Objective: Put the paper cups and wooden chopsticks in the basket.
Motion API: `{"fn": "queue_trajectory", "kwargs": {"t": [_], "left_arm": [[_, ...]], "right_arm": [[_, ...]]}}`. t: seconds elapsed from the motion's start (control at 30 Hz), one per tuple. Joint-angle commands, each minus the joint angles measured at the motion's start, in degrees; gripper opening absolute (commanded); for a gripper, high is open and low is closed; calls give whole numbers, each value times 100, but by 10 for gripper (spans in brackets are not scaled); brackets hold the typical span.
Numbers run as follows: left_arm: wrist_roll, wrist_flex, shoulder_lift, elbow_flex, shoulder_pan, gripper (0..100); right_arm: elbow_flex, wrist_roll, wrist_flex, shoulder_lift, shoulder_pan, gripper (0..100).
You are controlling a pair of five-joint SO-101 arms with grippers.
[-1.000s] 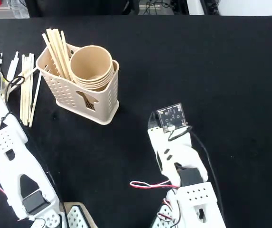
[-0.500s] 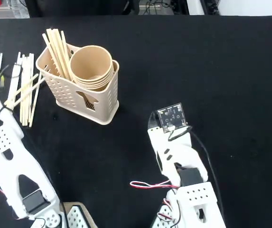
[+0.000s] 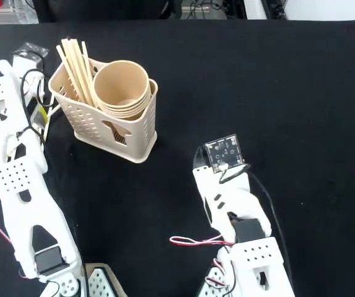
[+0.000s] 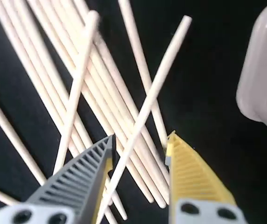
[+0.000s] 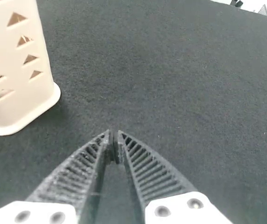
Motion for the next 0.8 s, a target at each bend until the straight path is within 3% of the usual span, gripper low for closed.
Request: {"fn": "queue_trajectory", "kwargs": {"t": [0.0,0.13,0.27,0.6,0.77], "left_arm": [[-149,-563,-308,382,75,192],[-97,-1143,-35,462,-4,189],[448,-1758,114,453,-189,188],[580,-1864,229,-92,-127,192],[624,-2514,712,-154,-84,191]], "right_arm": [[-4,44,18,-92,-18,15],[-4,44,18,-92,-18,15],[-4,44,18,-92,-18,15],[-4,44,9,-92,-18,15],[-4,44,18,-92,-18,15]]}}
